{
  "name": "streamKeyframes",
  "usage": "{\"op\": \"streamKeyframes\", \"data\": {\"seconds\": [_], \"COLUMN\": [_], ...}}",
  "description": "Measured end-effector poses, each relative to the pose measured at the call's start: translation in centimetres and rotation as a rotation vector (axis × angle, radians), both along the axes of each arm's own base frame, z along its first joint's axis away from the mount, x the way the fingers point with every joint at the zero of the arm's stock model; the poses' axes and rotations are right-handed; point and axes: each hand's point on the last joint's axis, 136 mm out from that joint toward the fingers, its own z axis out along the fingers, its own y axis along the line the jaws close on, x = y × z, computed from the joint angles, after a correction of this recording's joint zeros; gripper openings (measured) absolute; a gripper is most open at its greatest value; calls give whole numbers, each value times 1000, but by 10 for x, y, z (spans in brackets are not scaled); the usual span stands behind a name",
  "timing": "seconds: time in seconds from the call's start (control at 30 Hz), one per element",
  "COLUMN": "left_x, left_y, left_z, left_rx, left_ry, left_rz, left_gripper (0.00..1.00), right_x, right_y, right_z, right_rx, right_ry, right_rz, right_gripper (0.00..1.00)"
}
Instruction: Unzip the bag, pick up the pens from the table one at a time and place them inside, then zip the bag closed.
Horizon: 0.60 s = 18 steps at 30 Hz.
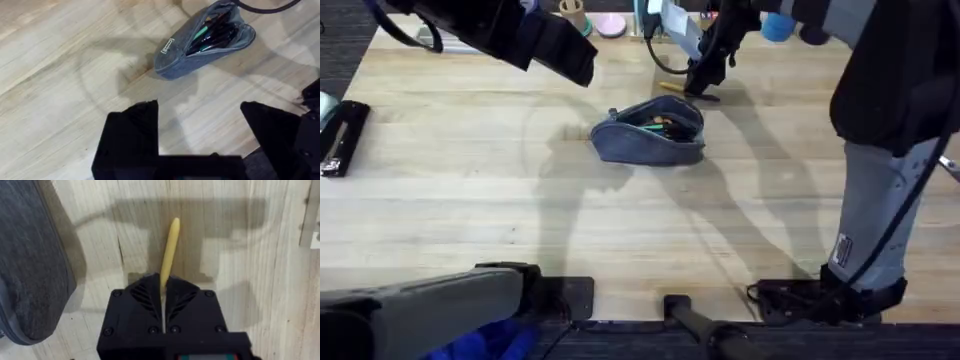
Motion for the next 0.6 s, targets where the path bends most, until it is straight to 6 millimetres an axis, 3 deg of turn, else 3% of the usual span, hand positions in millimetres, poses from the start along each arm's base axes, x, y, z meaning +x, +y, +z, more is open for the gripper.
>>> {"op": "streamKeyframes", "data": {"seconds": [0.6], "left_x": [0], "left_y": [0], "left_z": [0], "left_rx": [0], "left_ry": [0], "left_rz": [0], "left_gripper": [995], "right_x": [8], "right_y": [-2], "right_z": [3], "right_rx": [-10], "right_ry": [-29], "right_rz": [-17], "right_gripper": [29]}}
